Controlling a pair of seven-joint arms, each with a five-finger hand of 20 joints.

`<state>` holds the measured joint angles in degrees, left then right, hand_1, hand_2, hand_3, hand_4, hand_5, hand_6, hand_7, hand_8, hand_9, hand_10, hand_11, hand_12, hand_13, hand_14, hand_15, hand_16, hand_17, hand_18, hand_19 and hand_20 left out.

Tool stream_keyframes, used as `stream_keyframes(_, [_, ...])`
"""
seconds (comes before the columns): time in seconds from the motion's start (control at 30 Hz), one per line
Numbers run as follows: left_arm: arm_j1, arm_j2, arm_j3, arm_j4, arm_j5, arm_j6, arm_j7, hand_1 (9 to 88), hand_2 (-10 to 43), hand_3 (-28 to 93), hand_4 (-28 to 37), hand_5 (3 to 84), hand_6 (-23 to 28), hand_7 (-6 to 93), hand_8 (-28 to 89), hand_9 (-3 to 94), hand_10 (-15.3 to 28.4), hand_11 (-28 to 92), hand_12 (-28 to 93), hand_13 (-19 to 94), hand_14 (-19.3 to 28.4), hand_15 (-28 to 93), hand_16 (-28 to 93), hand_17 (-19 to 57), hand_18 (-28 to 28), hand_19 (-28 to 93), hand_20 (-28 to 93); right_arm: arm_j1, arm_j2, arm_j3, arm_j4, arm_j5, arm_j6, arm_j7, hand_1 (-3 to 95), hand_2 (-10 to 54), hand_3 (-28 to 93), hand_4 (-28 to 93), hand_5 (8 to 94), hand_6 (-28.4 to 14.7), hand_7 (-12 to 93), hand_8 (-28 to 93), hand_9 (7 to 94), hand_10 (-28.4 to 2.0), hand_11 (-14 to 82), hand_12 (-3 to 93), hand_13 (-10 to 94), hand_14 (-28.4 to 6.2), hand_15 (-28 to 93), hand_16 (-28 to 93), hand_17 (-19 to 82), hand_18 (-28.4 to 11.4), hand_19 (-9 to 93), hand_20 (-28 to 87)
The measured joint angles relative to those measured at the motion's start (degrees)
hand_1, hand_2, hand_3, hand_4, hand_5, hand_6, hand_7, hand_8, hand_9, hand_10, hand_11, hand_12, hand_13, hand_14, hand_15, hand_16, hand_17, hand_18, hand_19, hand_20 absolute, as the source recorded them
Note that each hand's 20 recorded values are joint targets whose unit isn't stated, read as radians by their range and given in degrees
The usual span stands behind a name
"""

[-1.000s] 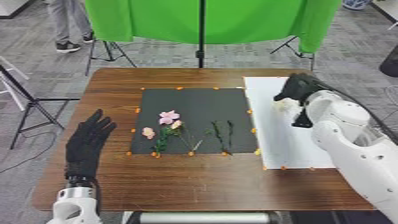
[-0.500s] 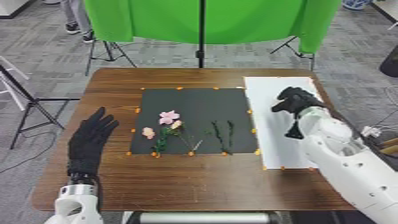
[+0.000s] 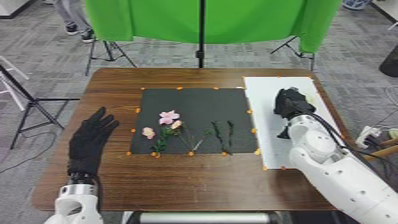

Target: Arrange flowers

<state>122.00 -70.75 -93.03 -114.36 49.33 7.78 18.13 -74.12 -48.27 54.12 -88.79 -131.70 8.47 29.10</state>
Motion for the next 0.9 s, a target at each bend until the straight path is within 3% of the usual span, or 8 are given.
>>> stream_keyframes(0.23, [-0.02, 0.07, -0.01, 0.09, 0.02, -0.11, 0.03, 19.7, -0.2, 72, -28.2, 41.2, 4.4, 9.6, -6, 41.1, 12.5, 17, 11, 31, 17.2, 28, -2, 3.1, 13.1, 10, 20, -1.79, 1.80, 0.86, -9.92, 7.52, 6.86, -1.94, 64.6, -9.5, 56, -18, 82.9, -1.7, 21, 11, 93.7, -8.8, 13.5, 42.5, 94, -0.8, 61, 33, 72, -7.9, 93, 54])
stream_keyframes(0.4, [0.01, 0.09, -0.02, 0.09, 0.03, -0.15, 0.05, 19.6, -0.2, 72, -28.3, 41.2, 4.3, 9.7, -6, 41.2, 12.5, 17, 11, 31, 17.2, 28, -2, 3.2, 13.1, 10, 20, 1.10, 1.54, -1.77, -15.53, 19.53, 6.77, -4.95, 64.1, -9.5, 57, -18, 82.8, -1.8, 21, 11, 93.7, -8.8, 13.4, 42.7, 94, -0.8, 61, 34, 72, -7.8, 93, 54])
stream_keyframes(0.67, [-0.09, 0.08, 0.09, 0.09, 0.06, -0.23, 0.05, 19.7, -0.2, 72, -28.3, 41.3, 4.4, 9.8, -6, 41.1, 12.6, 17, 11, 31, 17.2, 28, -2, 3.1, 13.1, 10, 20, 7.16, -4.54, -7.31, -13.55, 33.03, 0.69, -6.09, 63.6, -9.5, 57, -18, 82.6, -1.9, 20, 11, 93.7, -8.8, 12.9, 43.1, 94, -0.7, 61, 34, 72, -7.7, 93, 55])
stream_keyframes(0.9, [-0.10, 0.07, 0.17, 0.09, 0.06, -0.30, 0.04, 19.7, -0.1, 72, -28.3, 41.2, 4.3, 9.8, -6, 41.1, 12.6, 17, 11, 31, 17.2, 28, -2, 3.1, 13.2, 10, 20, 6.95, -8.70, -8.16, -11.91, 43.86, -0.44, -5.38, 63.4, -9.5, 57, -18, 82.1, -1.8, 21, 11, 93.4, -8.9, 12.7, 43.4, 94, -0.7, 60, 34, 72, -7.6, 93, 55])
